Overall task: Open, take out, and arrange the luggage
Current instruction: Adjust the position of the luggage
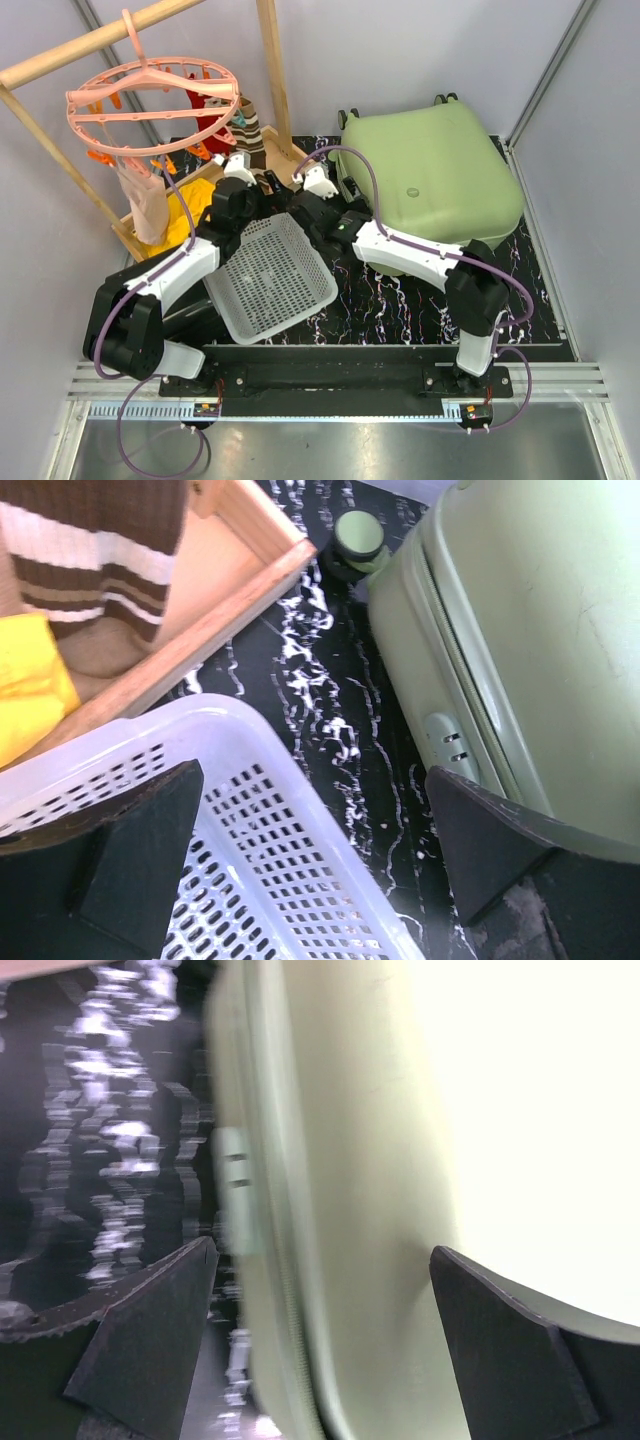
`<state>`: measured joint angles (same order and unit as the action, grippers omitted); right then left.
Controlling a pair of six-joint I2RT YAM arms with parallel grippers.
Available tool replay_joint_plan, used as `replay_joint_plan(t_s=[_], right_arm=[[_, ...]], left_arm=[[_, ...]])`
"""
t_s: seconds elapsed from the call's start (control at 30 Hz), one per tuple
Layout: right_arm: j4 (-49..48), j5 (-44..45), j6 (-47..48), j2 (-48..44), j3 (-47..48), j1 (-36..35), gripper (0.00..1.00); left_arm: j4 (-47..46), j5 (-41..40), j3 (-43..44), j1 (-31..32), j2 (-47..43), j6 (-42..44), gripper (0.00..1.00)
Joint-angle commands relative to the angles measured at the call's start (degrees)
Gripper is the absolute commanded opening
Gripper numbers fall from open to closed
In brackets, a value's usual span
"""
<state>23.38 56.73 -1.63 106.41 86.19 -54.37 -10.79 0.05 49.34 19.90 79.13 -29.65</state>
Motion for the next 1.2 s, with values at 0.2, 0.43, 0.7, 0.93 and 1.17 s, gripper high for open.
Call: replay_joint_plan(t_s=[0.2, 0.43, 0.7, 0.93, 1.17], right_arm=[[3.87, 11.47, 5.75, -10.34, -2.34, 1.37, 0.97], [10.63, 9.81, -3.46, -17.54, -4.54, 1.2, 1.0], [14.4, 9.37, -7.32, -20.54, -7.97, 0.93, 1.0], [15.3, 9.98, -8.48, -19.84, -8.85, -1.0, 1.0], [15.82, 9.54, -10.24, -18.87, -8.23, -2.06, 1.0]], left_arm=[[-6.62, 4.95, 4.35, 4.79, 4.27, -0.67, 0.95], [-6.53, 9.34, 12.61, 11.91, 17.25, -4.53, 0.95], [-7.33, 10.67, 18.23, 14.55, 25.36, -6.48, 0.95], [-3.64, 8.21, 18.69, 16.22, 28.0, -4.45, 0.84], [-7.67, 6.1, 11.49, 16.49, 25.19, -5.94, 0.81]])
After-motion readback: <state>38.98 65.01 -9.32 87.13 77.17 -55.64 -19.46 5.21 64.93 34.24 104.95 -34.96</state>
